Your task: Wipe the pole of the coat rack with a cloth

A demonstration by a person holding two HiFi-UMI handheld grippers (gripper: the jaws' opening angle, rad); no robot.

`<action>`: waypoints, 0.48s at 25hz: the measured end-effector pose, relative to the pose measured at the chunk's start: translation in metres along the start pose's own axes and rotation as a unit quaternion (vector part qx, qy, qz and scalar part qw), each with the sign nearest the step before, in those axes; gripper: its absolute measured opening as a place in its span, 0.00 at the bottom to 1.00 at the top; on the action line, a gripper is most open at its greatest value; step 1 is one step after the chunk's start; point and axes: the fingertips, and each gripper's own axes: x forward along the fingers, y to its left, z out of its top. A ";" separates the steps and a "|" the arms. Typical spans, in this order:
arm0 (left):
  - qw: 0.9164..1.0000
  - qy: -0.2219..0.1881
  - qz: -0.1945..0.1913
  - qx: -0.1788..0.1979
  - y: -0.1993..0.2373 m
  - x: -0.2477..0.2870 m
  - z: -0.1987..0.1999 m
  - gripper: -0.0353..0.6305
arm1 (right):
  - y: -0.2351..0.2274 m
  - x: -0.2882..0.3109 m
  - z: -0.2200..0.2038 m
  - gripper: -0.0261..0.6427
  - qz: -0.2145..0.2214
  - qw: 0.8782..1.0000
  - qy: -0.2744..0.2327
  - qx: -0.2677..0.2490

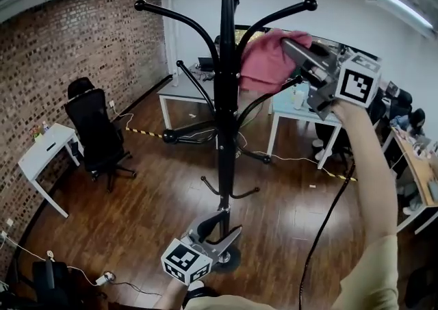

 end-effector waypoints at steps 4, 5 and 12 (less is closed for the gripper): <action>0.999 0.005 0.034 0.000 0.015 -0.013 0.006 0.36 | -0.050 0.027 0.019 0.12 -0.040 0.994 -0.078 0.069; 0.999 0.004 0.044 -0.002 0.018 -0.017 0.007 0.36 | -0.063 0.035 0.019 0.12 -0.050 0.990 -0.089 0.093; 0.996 -0.005 0.094 -0.010 0.037 -0.041 0.013 0.36 | -0.079 0.096 0.000 0.12 -0.007 0.971 -0.080 0.224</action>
